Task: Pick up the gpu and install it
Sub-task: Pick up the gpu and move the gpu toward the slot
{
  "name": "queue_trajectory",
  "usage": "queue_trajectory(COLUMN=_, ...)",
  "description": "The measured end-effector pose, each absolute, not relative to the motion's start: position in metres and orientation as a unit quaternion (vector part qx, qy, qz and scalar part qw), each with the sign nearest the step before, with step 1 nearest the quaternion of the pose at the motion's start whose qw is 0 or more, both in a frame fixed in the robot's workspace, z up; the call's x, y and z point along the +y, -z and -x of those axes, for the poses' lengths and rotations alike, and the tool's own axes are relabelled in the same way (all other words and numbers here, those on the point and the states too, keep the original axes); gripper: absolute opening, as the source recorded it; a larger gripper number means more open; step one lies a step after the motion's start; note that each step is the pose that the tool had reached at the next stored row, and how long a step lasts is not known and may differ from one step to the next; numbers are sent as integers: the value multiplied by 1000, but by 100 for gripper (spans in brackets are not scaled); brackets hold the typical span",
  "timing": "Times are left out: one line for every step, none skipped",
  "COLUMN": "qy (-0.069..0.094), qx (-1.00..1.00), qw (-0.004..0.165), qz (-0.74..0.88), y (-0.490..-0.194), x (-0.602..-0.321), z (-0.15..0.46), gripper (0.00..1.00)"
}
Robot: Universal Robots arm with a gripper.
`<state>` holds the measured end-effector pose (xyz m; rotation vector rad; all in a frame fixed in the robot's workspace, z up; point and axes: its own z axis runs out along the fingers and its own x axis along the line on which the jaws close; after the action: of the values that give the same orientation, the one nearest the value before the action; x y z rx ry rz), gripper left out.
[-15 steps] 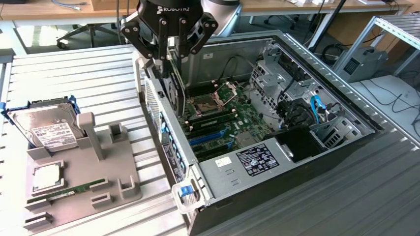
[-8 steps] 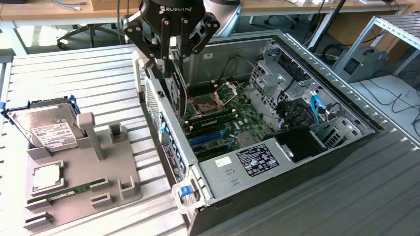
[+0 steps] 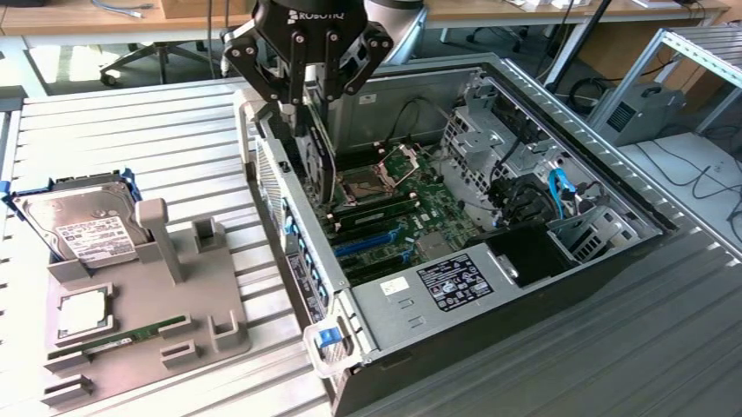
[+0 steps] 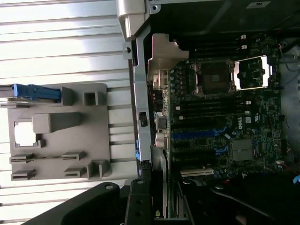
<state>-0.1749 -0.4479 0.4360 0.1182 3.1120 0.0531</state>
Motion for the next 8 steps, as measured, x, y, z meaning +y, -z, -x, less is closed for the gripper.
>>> queue_trajectory(qy=-17, qx=999, qw=13, qz=-38, y=-436, x=-448, z=174, gripper=27)
queue_trajectory(qy=-17, qx=999, qw=13, qz=-38, y=-436, x=-448, z=174, gripper=27)
queue_trajectory(qy=-17, qx=999, qw=13, qz=-38, y=-436, x=-448, z=173, gripper=27)
queue_trajectory(qy=-17, qx=999, qw=13, qz=-38, y=-436, x=-448, z=173, gripper=27)
queue_trajectory(qy=-17, qx=999, qw=13, qz=-38, y=-436, x=-448, z=172, gripper=27)
queue_trajectory(qy=-17, qx=999, qw=13, qz=-38, y=-436, x=-448, z=172, gripper=27)
queue_trajectory(qy=-17, qx=999, qw=13, qz=-38, y=-436, x=-448, z=171, gripper=27)
queue_trajectory(qy=-17, qx=999, qw=13, qz=-38, y=-436, x=-448, z=170, gripper=27)
